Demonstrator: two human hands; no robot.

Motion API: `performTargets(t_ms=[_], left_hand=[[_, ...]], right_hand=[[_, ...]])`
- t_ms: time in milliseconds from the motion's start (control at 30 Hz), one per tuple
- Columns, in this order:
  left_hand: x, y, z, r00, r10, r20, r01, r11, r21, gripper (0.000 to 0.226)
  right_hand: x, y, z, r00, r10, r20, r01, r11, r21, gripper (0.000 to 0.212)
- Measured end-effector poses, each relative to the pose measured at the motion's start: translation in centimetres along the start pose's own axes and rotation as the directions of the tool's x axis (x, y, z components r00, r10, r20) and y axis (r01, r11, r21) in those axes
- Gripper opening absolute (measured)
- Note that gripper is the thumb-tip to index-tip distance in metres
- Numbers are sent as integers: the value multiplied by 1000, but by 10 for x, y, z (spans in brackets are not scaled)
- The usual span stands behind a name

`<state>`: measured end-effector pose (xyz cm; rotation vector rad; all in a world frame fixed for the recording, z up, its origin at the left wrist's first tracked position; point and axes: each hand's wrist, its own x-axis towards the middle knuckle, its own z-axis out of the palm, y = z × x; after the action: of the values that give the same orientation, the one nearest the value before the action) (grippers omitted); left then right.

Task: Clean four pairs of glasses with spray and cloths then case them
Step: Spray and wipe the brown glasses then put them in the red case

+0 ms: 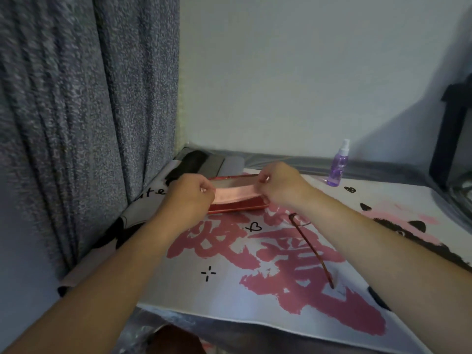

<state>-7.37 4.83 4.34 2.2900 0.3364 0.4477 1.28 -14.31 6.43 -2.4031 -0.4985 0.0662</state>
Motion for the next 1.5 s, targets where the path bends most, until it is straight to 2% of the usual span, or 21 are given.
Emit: performTargets(t_ms=[100,267,367,567,700,800,900,1000,1100,1200,1267,1367,1433,1500], left_hand=[[5,-7,11,1000,28,-4,-27,988,151,23],[6,-15,24,996,83,-30,-70,953,295,27],[4,-21,28,993,103,-50,-83,949,304,28],[4,-25,31,996,81,-31,-71,969,237,22],[5,-28,27,998,-29,-49,33,997,76,27],[2,-27,30,998,-7,-62,14,993,115,22],[-4,-26,34,992,68,-108,-42,974,224,17],[-10,-25,36,952,268,-147,-205,916,345,17],[-18,-18,44,871,490,-35,-437,804,403,16],[-20,-12,56,782,618,85,-596,699,396,27],[-17,-11,60,774,624,108,-610,688,393,32],[-13,-14,62,791,610,56,-575,709,409,31],[-12,-14,63,793,609,-21,-541,720,435,33],[-11,-15,61,795,600,-87,-502,732,461,45]], right_hand=[[14,4,18,999,42,13,-38,977,-209,15],[19,5,29,999,49,19,-40,943,-331,12],[19,3,28,999,46,15,-37,923,-384,18],[14,-2,27,999,4,49,21,865,-502,13],[22,9,25,994,106,4,-95,909,-406,14],[29,17,23,990,142,26,-126,937,-325,23],[25,20,16,980,169,109,-141,964,-227,23],[9,18,-11,973,149,179,-151,989,-4,23],[-1,37,-43,992,116,51,-119,992,52,21],[-9,75,-73,973,207,-101,-189,968,167,20],[-16,106,-91,921,325,-215,-280,935,216,19],[-26,152,-104,825,450,-341,-365,886,285,20],[-33,175,-103,780,432,-454,-398,901,174,24],[-39,186,-94,771,359,-527,-387,920,61,24]])
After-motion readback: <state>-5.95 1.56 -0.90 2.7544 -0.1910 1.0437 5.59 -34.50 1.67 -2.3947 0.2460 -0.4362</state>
